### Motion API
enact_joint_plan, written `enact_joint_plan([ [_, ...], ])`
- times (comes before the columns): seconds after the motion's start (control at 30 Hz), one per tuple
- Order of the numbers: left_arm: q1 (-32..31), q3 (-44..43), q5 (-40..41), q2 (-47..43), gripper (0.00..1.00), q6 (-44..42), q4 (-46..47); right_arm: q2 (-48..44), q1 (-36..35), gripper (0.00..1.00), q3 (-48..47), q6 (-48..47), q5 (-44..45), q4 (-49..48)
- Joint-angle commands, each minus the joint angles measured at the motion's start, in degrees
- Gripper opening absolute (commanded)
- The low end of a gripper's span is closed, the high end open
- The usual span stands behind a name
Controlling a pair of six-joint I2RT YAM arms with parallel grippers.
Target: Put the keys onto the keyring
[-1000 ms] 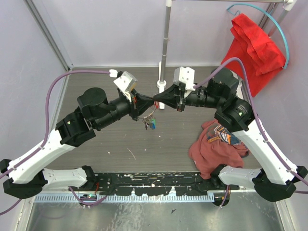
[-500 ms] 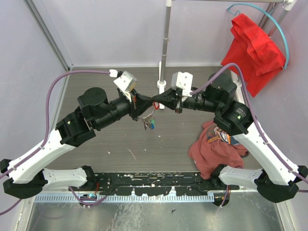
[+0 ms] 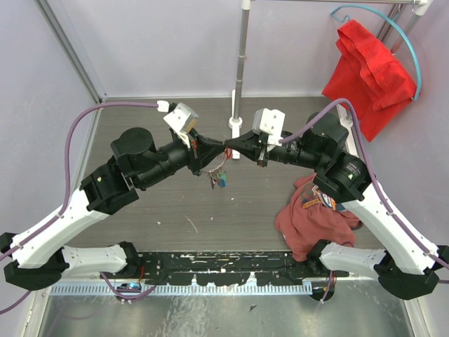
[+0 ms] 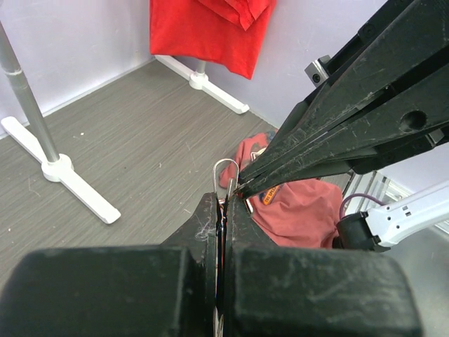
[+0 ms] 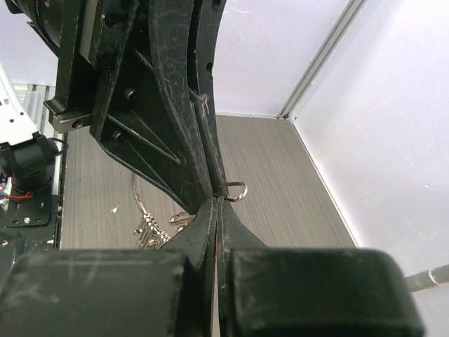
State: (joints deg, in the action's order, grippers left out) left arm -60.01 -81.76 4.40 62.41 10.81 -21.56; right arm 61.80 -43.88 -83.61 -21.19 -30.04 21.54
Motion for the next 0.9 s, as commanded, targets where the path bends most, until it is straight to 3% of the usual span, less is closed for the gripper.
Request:
enact_joint_plan([
  [0.0,-0.3,-1.9,-1.8,-1.4,0.0,0.7,4.2,-1.7,-0.1,0.01,0.9,-1.0,3.6,-4.7],
  [0.87,-0.2,-0.5,3.4,-3.0,0.0,3.8,6.6,-3.0,-0.1,0.01,0.1,0.9,-0.4,-8.2],
])
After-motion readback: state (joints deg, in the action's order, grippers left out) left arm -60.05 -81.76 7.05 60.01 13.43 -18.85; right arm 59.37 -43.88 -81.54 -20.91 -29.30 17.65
